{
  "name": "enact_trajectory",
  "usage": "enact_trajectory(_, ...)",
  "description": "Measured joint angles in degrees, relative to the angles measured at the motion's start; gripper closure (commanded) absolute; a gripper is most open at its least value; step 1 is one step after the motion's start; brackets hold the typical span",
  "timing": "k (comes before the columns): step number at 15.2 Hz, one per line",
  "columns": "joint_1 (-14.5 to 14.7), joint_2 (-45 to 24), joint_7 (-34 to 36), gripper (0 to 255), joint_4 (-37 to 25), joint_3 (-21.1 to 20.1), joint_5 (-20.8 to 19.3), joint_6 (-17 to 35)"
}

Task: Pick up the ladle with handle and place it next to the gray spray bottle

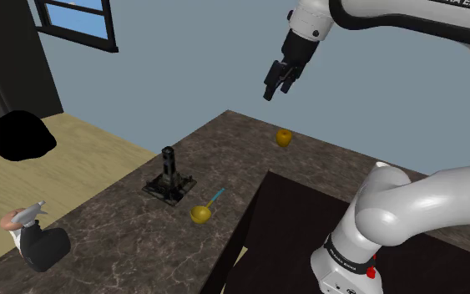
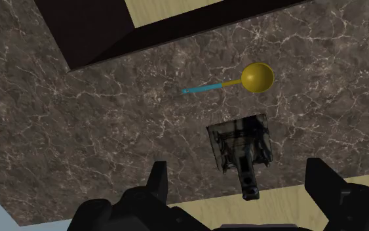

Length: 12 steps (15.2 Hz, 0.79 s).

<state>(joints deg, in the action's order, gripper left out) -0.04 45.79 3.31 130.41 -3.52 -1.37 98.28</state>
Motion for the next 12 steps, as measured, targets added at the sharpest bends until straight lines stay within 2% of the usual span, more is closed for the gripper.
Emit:
enact_trajectory(2, -0.2, -0.1, 0.7, 0, 0.8, -0.1, 0.2, 0.8)
enact_trajectory(6, -1.9, -1.2, 6.5, 0, 6.1, -1.5, 1.7, 6.3)
enact_trajectory(12, -4.2, -5.8, 16.9, 0, 14.3, -4.7, 4.7, 17.8)
